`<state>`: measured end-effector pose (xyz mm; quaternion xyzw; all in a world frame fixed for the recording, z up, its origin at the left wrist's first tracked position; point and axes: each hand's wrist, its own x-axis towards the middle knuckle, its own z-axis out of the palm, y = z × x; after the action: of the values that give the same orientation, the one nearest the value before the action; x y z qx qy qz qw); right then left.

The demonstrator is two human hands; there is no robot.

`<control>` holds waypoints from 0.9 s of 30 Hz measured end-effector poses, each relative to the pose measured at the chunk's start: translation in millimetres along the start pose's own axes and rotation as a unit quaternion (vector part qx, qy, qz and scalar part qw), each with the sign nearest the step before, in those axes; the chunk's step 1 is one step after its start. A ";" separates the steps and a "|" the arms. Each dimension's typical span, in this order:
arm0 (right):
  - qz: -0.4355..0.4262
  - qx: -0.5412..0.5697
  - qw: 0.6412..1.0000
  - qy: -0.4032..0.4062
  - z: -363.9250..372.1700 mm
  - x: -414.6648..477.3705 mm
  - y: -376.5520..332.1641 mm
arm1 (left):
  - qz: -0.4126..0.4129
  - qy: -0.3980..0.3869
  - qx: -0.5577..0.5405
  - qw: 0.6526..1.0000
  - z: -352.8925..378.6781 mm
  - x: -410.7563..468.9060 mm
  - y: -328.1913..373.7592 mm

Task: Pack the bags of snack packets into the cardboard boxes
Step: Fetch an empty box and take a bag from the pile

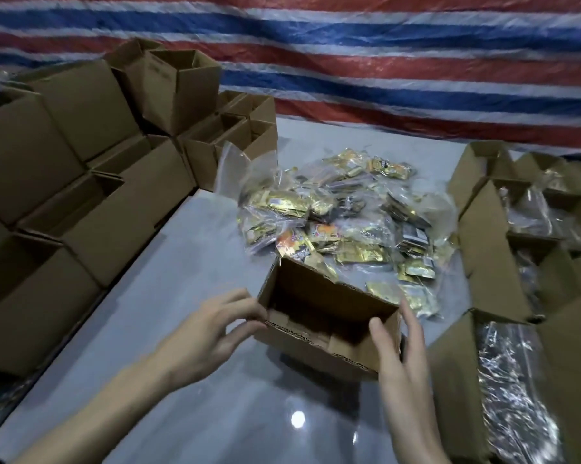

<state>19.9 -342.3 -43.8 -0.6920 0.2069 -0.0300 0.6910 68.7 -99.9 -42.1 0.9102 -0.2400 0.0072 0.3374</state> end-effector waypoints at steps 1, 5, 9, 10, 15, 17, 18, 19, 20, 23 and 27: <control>0.007 -0.030 1.000 0.007 -4.1 1.2 6.5 | -0.010 -0.006 -0.021 1.000 10.3 -0.1 -3.8; 0.041 -0.085 0.995 0.041 -17.9 3.5 27.0 | -0.059 -0.034 -0.108 0.992 36.1 -1.4 -7.6; 0.050 -0.113 0.988 0.094 -29.6 0.0 34.3 | -0.063 -0.073 -0.189 0.977 35.8 -2.1 -1.9; 0.049 -0.115 0.987 0.104 -31.7 -1.7 35.2 | -0.081 -0.057 -0.237 0.966 34.7 0.3 -1.2; 0.055 -0.120 0.982 0.133 -29.3 -13.1 36.9 | -0.158 0.020 -0.242 0.957 41.6 36.9 -12.6; 0.047 -0.124 0.981 0.142 -27.9 -14.6 37.8 | -0.178 -0.004 -0.210 0.961 48.1 56.4 -21.2; 0.051 -0.125 0.980 0.143 -28.0 -15.0 37.9 | -0.186 -0.015 -0.188 0.964 52.1 65.8 -26.0; 0.058 -0.126 0.980 0.143 -28.2 -15.3 37.2 | -0.191 -0.022 -0.164 0.968 56.6 75.3 -31.2; 0.063 -0.129 0.980 0.141 -28.3 -15.6 36.2 | -0.194 -0.027 -0.139 0.971 61.4 84.8 -36.3; 0.062 -0.143 0.978 0.137 -30.0 -15.4 34.6 | -0.200 -0.062 -0.075 0.975 77.9 112.5 -51.1; 0.065 -0.149 0.977 0.141 -32.1 -15.3 34.3 | -0.247 -0.118 -0.006 0.962 97.3 141.1 -64.1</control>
<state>-13.0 -366.2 -72.0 -0.7609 0.3486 -0.0516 0.5448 207.4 -178.8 -131.6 0.9335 -0.0457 -0.1852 0.3037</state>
